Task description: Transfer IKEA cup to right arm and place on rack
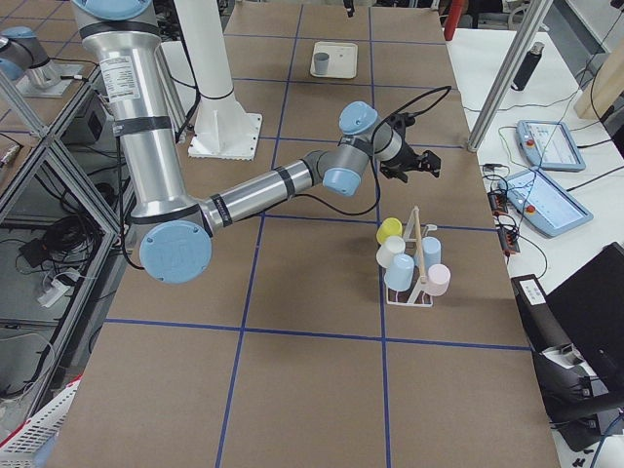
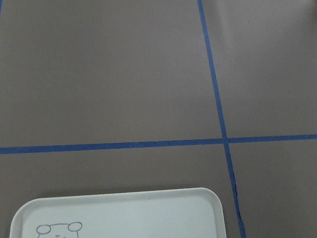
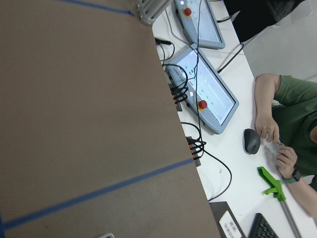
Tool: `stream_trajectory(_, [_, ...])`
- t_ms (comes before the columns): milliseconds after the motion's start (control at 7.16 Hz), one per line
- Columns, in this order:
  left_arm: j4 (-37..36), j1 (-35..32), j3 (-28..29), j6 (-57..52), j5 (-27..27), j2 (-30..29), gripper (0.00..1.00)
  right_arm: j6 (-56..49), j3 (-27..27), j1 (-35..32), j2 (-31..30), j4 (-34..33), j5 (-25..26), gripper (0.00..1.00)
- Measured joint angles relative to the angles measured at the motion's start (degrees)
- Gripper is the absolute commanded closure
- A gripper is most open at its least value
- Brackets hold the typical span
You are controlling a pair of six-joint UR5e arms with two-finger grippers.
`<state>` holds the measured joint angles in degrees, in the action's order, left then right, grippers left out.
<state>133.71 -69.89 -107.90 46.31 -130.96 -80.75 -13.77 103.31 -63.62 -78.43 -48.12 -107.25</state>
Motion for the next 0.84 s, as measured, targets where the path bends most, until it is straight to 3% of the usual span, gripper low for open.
stream_trajectory(419, [-0.1, 4.7, -0.1, 0.7, 2.1, 0.1, 0.0, 21.5, 4.1, 2.7, 0.8, -2.1, -8.0, 0.0])
stream_trajectory(838, [-0.2, 13.1, -0.3, 2.7, 7.3, 2.5, 0.0, 23.9, 5.6, 4.3, 2.8, -10.3, -12.8, 0.0])
